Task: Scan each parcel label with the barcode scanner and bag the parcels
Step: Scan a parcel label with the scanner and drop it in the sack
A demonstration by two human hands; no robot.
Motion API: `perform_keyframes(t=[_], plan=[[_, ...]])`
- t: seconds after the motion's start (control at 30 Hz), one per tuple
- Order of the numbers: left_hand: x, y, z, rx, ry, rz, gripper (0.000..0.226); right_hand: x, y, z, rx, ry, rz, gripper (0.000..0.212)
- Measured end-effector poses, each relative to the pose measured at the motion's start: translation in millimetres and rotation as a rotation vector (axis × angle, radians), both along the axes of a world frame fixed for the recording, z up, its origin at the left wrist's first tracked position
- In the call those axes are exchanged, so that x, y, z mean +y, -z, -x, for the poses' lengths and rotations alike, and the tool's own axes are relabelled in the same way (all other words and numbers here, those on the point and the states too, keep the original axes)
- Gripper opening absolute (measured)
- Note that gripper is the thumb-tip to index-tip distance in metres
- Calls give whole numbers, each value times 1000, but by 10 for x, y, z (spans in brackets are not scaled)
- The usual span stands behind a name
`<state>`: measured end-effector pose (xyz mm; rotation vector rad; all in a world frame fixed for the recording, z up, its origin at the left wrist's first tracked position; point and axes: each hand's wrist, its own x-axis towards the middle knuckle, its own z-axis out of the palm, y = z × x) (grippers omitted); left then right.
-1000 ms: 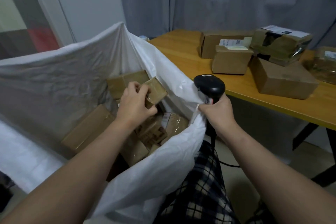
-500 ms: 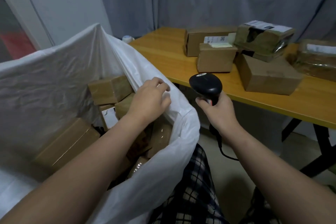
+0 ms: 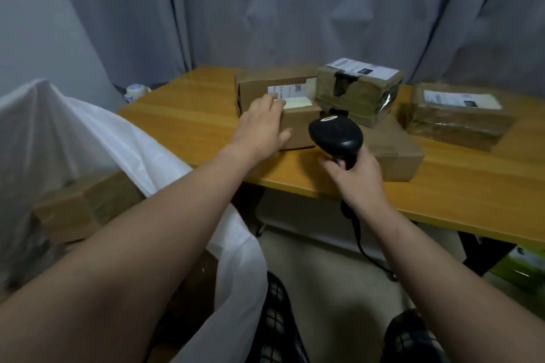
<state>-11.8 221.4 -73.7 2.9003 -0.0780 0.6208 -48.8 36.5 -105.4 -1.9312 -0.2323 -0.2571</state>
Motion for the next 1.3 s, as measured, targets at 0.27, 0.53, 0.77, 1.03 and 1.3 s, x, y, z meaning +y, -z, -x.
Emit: perform_keyframes(t=[0.27,0.53,0.77,1.03,1.3], plan=[[26,73,-445,226,-15,69,51,-67,58,-131,46,-21,-50,22],[-76,203,88,-80,-22,431,39,-31,-110,-126,185,-117,-373,18],[-11,441,522,43,38,672,62,61,-93,-55,243,-131,-474,18],[68,315,500,249,-210,1184,64,62,43,139,204,-104,-384,36],[115,370,719,402,79,1255,74,-9,85,320,80,-209,-299,37]])
